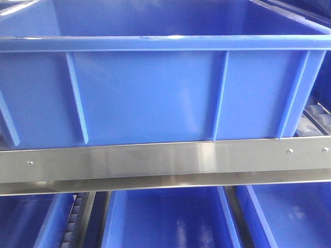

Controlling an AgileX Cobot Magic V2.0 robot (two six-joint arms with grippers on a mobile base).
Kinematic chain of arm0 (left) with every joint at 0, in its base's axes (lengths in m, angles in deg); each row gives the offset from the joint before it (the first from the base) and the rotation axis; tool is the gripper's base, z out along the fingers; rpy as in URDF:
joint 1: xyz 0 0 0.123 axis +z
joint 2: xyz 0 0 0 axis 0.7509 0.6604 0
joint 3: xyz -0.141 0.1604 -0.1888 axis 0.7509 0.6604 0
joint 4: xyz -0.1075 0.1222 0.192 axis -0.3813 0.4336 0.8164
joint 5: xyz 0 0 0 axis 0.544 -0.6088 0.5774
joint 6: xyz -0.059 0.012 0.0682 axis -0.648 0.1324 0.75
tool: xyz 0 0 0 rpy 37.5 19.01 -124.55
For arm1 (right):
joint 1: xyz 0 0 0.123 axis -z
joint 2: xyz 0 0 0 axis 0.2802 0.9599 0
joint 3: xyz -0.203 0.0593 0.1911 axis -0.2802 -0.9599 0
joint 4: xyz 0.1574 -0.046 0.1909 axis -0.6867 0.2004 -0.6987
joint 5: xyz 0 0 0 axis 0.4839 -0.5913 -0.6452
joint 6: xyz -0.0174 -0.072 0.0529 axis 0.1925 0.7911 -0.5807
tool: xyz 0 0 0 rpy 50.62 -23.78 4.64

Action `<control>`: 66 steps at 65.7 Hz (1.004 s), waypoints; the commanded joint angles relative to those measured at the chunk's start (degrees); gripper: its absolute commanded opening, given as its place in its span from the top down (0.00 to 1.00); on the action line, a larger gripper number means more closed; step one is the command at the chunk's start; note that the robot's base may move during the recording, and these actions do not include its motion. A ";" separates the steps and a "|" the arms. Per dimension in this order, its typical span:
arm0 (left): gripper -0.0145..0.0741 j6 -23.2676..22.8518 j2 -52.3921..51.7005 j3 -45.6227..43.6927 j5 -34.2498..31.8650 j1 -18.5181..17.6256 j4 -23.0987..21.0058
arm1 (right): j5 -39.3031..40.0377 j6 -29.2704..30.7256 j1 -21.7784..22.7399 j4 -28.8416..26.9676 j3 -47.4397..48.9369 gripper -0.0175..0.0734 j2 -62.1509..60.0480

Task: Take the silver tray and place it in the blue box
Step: 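Lower the held tray down into the empty blue crate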

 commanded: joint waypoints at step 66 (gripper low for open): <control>0.84 15.34 14.57 -5.34 -26.11 13.60 -19.38 | 20.83 16.08 12.72 -16.27 7.31 0.75 18.61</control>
